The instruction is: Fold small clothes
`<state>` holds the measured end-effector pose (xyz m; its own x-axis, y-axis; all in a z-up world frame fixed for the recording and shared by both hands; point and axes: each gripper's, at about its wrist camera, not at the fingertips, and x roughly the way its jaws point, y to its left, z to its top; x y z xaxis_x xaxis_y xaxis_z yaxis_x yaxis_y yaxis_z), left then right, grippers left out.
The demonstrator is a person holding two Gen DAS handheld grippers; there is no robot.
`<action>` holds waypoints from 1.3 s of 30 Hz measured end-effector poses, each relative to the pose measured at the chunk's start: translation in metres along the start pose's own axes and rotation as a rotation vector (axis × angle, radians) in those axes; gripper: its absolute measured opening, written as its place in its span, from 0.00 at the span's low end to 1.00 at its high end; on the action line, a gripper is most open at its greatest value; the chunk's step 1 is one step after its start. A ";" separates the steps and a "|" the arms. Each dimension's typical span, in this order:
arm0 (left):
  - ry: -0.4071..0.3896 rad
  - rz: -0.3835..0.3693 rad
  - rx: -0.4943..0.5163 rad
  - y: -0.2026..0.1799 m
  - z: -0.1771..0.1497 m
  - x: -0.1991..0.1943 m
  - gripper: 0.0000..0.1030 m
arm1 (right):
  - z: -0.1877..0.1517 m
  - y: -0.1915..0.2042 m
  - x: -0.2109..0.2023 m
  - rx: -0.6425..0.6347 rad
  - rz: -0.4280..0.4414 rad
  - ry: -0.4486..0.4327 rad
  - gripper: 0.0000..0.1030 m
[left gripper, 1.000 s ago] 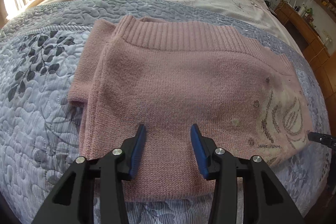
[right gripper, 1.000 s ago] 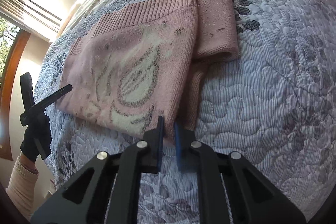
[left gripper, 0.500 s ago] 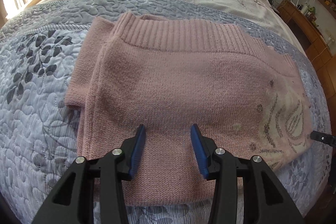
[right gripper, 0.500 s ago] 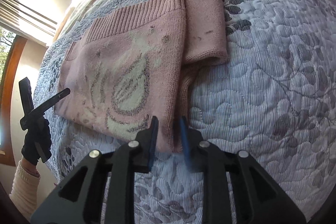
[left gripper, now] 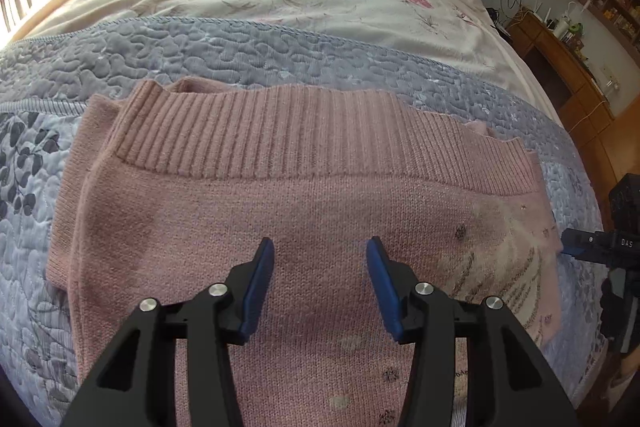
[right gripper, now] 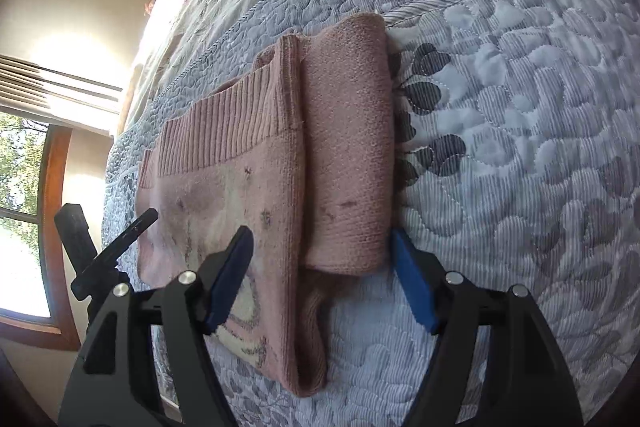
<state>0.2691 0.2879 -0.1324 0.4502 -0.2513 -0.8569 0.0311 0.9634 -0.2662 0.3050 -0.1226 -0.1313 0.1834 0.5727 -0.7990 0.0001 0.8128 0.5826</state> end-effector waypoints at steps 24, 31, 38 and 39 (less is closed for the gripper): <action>0.013 -0.017 -0.035 0.011 -0.001 0.022 0.49 | 0.009 -0.008 0.024 0.026 0.085 -0.013 0.22; 0.008 -0.051 -0.057 0.011 0.002 0.002 0.49 | 0.015 0.027 -0.001 0.004 0.097 -0.038 0.15; -0.033 -0.104 -0.075 0.022 0.000 -0.028 0.49 | 0.021 0.126 -0.009 -0.197 0.100 -0.038 0.15; -0.037 -0.109 -0.078 0.025 0.000 -0.031 0.49 | 0.021 0.140 -0.005 -0.226 0.099 -0.031 0.15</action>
<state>0.2555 0.3197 -0.1122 0.4808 -0.3491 -0.8043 0.0126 0.9200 -0.3918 0.3243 -0.0137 -0.0425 0.2012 0.6497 -0.7330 -0.2388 0.7583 0.6066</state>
